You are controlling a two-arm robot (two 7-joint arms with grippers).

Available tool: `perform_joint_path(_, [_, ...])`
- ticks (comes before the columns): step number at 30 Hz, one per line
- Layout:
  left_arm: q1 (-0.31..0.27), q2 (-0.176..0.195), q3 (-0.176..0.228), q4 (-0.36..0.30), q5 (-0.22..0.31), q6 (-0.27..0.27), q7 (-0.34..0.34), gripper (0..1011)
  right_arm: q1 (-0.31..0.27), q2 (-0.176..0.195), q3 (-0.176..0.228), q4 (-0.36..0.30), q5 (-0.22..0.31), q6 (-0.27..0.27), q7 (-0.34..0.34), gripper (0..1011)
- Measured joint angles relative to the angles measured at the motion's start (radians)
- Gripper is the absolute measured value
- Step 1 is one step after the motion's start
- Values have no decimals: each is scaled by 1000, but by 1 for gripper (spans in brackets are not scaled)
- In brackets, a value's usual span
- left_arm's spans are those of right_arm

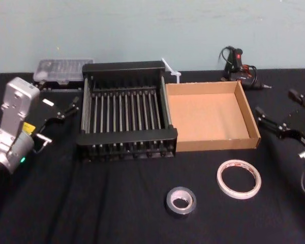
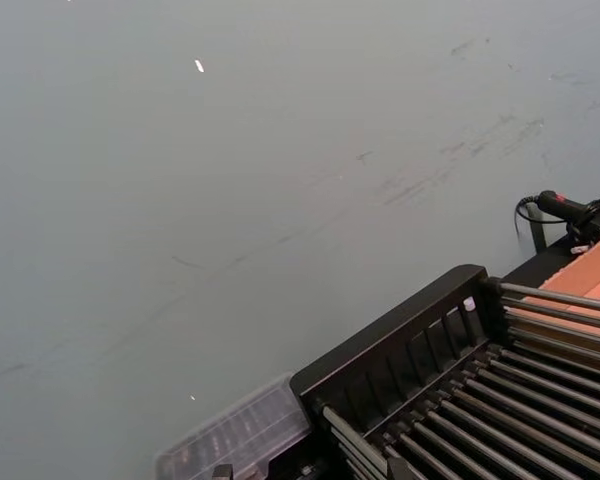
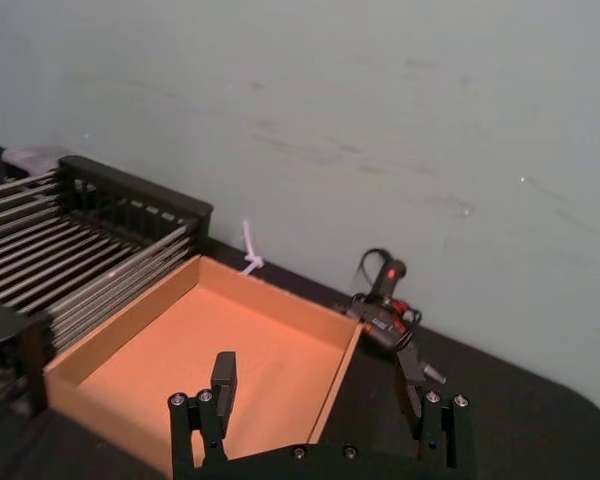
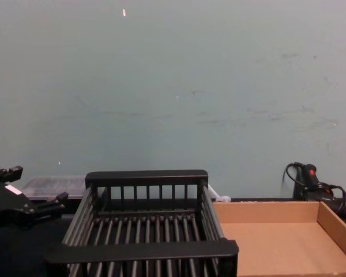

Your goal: Pick up the white tape and place it into the black box , Pick up the silver tape and place it into the brown box.

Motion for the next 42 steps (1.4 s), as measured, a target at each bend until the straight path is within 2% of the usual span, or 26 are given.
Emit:
perform_joint_path(9, [0,0,0,0,0,0,0,1001,-137,42,48,-115,45,96,26,1002])
perform_joint_path(14, [0,0,0,0,0,0,0,1001,-169,48,49,-132,55,146,41,1002])
perform_joint_path(18, [0,0,0,0,0,0,0,1001,-166,42,31,-118,50,196,52,1002])
perform_joint_path(25, [0,0,0,0,0,0,0,1002,-128,16,1,-68,27,249,72,1002])
perform_joint_path(42, [0,0,0,0,0,0,0,1001,-54,-59,-20,33,13,314,126,1002])
